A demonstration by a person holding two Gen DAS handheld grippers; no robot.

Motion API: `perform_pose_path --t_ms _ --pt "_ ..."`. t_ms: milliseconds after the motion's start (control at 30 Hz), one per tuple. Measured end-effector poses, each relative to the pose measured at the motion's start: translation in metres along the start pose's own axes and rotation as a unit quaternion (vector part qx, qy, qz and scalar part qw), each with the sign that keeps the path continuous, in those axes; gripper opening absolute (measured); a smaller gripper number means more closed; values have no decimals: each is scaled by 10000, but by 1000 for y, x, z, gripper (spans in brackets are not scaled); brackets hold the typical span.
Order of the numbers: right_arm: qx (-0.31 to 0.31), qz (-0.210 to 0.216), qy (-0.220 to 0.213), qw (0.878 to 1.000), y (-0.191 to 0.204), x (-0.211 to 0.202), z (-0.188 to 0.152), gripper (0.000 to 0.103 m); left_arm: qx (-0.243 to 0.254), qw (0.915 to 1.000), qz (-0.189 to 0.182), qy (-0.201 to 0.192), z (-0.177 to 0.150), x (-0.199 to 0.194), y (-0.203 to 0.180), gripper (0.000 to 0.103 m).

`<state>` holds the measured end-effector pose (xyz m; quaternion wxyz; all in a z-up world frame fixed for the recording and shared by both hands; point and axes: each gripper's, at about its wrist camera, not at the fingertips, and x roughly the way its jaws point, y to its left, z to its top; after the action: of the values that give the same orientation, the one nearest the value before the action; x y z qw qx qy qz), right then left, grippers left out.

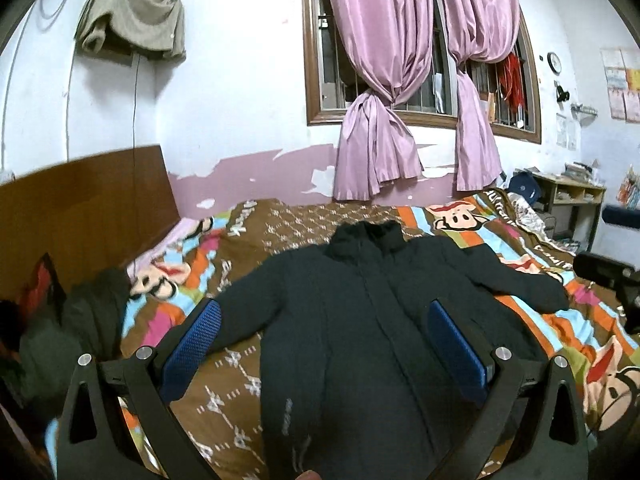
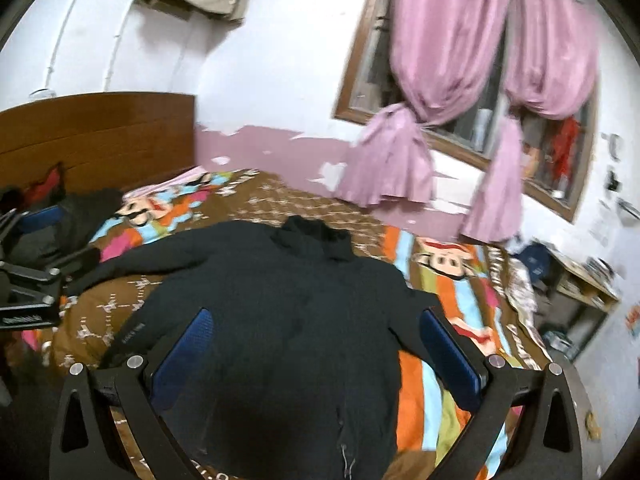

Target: Fold large clothes

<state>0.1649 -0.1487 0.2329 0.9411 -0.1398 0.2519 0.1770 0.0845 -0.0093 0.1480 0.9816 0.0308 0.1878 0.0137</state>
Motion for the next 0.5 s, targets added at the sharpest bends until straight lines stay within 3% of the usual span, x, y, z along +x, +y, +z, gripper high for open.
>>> perform_pose_path --t_ms 100,233,367,500 --pt "169 657 431 9968 -19 20 22 103 139 9999 87 -41 16 10 -4 101" --pt "704 846 696 9915 -47 47 51 103 304 9994 176 -43 30 31 -8 101" --pt "1454 656 452 9862 -98 63 86 103 463 9986 269 -50 42 58 -15 101" --pt "2170 480 -78 9750 -161 74 119 103 579 9978 305 -47 47 86 -20 101"
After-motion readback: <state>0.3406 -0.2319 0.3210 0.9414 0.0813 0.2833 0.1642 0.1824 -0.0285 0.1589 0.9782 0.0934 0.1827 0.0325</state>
